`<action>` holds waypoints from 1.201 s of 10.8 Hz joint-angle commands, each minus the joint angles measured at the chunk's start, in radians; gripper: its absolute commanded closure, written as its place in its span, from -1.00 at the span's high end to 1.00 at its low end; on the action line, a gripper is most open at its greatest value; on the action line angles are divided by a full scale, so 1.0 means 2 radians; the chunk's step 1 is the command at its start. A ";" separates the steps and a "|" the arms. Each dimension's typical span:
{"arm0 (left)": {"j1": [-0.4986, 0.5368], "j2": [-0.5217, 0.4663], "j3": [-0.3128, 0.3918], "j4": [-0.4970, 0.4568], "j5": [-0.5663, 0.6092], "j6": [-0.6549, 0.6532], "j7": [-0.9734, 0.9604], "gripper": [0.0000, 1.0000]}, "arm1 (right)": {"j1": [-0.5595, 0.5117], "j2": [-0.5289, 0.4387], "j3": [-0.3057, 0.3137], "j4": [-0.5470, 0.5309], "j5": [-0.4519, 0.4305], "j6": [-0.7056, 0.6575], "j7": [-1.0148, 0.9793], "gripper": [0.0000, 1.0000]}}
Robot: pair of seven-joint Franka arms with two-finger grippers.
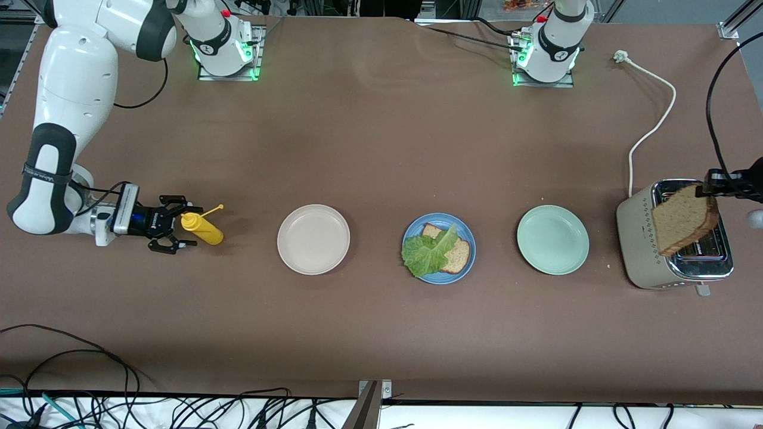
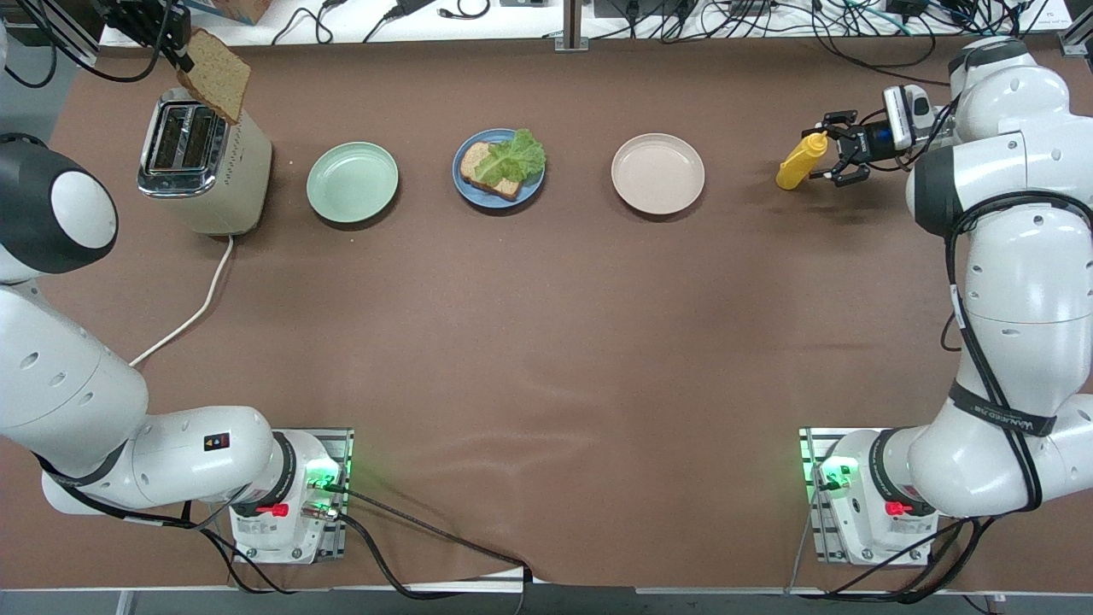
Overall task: Make sandwich in blue plate with both arms
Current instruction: 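Lift the bread with the left gripper while the right gripper sets down the bottle, then carry the bread over the blue plate while the right gripper withdraws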
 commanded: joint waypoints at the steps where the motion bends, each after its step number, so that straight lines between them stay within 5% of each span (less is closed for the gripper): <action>1: -0.006 0.002 0.000 0.004 -0.050 -0.020 0.005 -1.00 | -0.003 0.011 -0.031 0.011 -0.008 -0.024 0.009 1.00; 8: -0.064 0.031 -0.001 0.001 -0.104 -0.020 -0.029 -1.00 | 0.003 0.003 -0.143 0.117 -0.074 -0.090 0.218 1.00; 13: -0.114 0.068 0.000 -0.026 -0.251 0.006 -0.086 -1.00 | 0.009 -0.024 -0.210 0.271 -0.100 -0.120 0.490 1.00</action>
